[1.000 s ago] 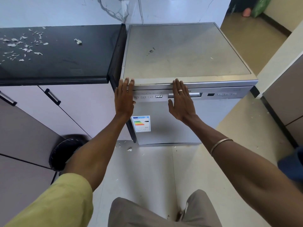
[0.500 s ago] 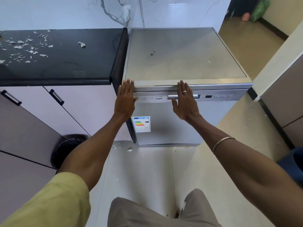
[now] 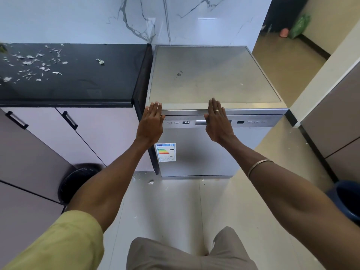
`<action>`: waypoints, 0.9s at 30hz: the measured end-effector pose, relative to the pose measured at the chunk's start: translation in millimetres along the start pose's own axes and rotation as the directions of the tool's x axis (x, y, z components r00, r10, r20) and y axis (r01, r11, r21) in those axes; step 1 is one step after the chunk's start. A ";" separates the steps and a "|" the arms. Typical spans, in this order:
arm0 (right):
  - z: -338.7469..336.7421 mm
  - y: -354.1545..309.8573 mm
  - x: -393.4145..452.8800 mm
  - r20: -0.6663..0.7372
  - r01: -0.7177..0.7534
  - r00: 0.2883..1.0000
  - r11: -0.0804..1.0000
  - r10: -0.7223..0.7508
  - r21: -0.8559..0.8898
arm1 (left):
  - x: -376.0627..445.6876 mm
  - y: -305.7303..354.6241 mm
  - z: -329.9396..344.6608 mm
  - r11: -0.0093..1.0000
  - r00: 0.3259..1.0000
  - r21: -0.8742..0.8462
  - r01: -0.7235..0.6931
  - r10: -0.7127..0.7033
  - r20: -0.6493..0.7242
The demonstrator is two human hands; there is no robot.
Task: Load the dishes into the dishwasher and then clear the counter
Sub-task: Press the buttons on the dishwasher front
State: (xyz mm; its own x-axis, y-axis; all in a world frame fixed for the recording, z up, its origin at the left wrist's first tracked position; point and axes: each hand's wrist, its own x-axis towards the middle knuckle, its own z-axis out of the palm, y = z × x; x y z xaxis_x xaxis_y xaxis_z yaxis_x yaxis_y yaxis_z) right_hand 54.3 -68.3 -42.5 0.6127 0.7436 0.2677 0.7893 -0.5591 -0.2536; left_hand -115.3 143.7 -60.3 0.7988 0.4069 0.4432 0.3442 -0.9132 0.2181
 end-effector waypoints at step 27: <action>-153.9 -17.0 -41.9 0.241 -0.163 0.956 0.986 0.167 -0.036 | -10.3 77.1 -151.7 0.987 0.937 -0.084 0.136 -0.101 0.336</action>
State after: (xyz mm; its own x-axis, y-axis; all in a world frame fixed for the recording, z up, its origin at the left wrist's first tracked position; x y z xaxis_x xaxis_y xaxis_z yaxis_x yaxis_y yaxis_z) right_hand 21.2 -146.4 93.7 0.7081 0.7061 -0.0102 0.6798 -0.6855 -0.2605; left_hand -171.8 72.5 83.8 0.8790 0.4659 0.1012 0.4072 -0.8440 0.3490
